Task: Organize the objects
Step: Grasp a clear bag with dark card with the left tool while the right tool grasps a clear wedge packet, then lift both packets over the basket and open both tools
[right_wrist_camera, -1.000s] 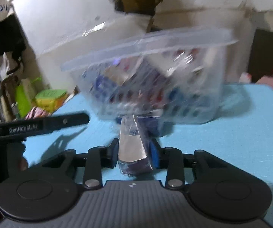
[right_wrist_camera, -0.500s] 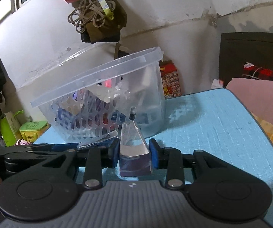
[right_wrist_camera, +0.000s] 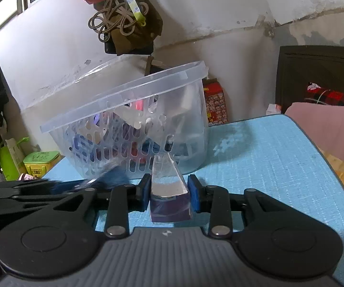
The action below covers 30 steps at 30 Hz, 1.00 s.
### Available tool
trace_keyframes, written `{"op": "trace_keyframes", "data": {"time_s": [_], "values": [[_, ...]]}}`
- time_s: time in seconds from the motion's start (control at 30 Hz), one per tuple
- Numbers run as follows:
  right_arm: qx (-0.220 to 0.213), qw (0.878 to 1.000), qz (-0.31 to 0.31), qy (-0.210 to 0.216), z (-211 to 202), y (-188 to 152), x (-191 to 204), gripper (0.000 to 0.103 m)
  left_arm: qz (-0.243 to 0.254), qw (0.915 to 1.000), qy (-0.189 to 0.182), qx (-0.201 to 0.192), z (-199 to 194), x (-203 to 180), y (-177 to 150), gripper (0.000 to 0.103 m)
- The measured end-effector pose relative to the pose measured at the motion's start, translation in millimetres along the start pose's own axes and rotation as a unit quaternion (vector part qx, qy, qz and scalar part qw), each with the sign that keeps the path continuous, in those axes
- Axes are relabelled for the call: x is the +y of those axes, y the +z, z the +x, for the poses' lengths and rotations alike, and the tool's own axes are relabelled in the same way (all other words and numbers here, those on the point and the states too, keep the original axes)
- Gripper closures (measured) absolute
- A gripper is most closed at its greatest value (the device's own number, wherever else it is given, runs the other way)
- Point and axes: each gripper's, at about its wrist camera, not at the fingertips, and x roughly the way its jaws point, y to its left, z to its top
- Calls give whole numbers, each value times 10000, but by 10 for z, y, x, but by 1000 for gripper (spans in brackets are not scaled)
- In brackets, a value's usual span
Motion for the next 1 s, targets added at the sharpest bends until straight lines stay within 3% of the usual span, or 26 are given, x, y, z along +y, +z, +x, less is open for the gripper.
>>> {"op": "trace_keyframes", "data": {"time_s": [0.17, 0.3, 0.43, 0.57, 1.0], "values": [[-24, 10000, -53, -29, -10, -8, 17, 67, -532, 9983, -178, -160, -119, 359, -42, 63], [-88, 9998, -152, 33, -37, -24, 37, 67, -656, 9965, -376, -353, -143, 395, -46, 62], [-236, 9993, -289, 63, -91, -49, 76, 67, -1191, 9876, -713, -732, -220, 565, -100, 62], [-368, 9986, -361, 66, -132, -67, 105, 67, -1450, 9830, -630, -938, -277, 677, -142, 62], [-410, 9985, -363, 67, -136, -61, 98, 67, -1458, 9822, -536, -1056, -316, 695, -155, 62]]}}
